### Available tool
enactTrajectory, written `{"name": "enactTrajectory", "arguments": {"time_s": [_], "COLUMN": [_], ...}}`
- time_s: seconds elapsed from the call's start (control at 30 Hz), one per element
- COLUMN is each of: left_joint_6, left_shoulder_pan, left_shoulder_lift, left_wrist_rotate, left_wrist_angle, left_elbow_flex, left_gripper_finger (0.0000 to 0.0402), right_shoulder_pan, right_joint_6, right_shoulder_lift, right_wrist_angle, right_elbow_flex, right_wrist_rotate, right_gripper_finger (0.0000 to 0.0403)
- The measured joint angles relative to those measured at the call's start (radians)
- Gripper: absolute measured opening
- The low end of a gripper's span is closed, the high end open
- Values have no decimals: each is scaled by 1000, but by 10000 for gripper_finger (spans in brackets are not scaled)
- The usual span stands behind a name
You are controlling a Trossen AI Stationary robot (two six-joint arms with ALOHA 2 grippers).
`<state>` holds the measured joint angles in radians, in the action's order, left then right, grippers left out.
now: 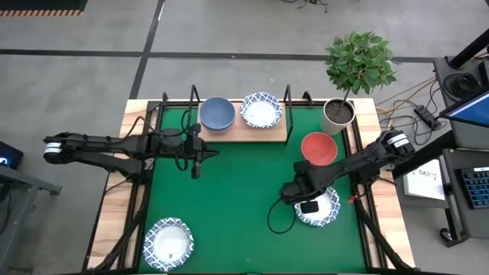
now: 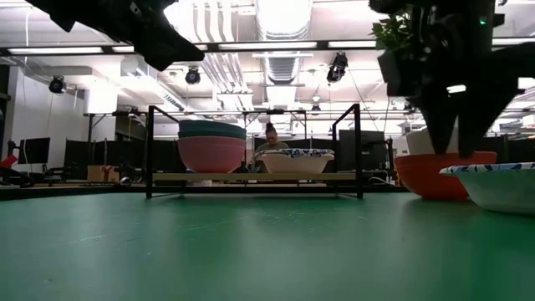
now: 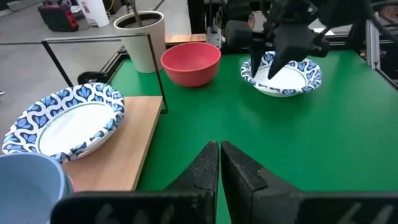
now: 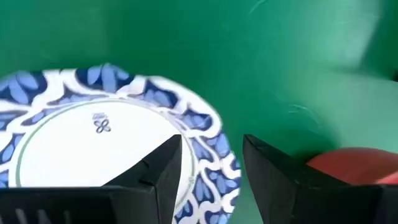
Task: Place and stack bowls onto a shelf
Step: Stack the blue patterned bowl on top of the blue patterned bowls on the shelf
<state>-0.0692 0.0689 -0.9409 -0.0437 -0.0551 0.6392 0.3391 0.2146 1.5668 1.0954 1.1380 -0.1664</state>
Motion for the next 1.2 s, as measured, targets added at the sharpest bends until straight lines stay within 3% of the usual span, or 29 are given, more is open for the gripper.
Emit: {"name": "enactTrajectory", "arguments": {"time_s": [0.53, 0.83, 1.03, 1.2], "left_joint_6": [0, -25, -69, -121], "left_shoulder_pan": [0, 0, 0, 1], "left_shoulder_lift": [-2, -1, 9, 24], "left_wrist_rotate": [0, -1, -147, -283], "left_wrist_angle": [36, 87, 91, 91], "left_elbow_flex": [0, 0, 0, 0], "left_gripper_finger": [0, 0, 0, 0], "right_shoulder_pan": [-104, -135, -177, -227], "right_joint_6": [-113, -102, 25, 131], "right_shoulder_lift": [20, 3, -42, -79], "right_wrist_angle": [-127, -140, -143, -143], "right_elbow_flex": [-142, -144, -122, 4], "right_wrist_rotate": [99, 188, 301, 326], "right_gripper_finger": [141, 19, 10, 9]}}
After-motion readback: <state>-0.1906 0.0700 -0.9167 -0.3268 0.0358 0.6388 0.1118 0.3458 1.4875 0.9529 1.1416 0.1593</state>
